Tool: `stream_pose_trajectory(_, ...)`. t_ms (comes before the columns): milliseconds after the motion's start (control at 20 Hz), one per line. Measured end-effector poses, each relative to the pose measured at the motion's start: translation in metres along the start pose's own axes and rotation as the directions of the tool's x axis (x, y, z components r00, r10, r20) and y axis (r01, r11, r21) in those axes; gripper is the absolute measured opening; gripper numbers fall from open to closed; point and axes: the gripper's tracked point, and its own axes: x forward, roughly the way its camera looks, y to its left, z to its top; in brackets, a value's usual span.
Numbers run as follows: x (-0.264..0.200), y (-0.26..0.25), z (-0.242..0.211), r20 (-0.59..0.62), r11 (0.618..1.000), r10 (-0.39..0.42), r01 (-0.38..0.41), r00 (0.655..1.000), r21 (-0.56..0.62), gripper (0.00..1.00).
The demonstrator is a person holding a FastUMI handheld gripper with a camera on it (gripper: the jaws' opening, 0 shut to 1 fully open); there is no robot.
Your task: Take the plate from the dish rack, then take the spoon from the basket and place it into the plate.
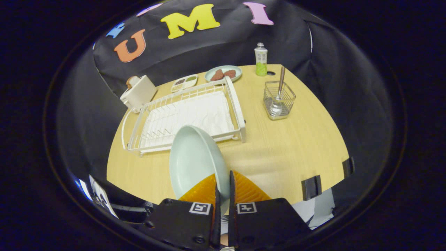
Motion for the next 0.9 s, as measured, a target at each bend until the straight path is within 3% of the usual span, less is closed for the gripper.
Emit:
stream_pose_trajectory(200,0.027,-0.036,-0.019,-0.017,0.998,0.001,0.000,1.000,0.056,0.14)
stream_pose_trajectory(400,0.055,-0.043,-0.026,-0.040,0.986,0.118,-0.112,0.992,0.125,0.15)
stream_pose_trajectory(600,0.084,-0.051,-0.036,-0.075,0.977,0.150,-0.137,0.986,0.162,0.22)
stream_pose_trajectory(900,0.079,-0.061,-0.025,0.029,0.991,0.096,-0.098,0.995,0.087,0.25)
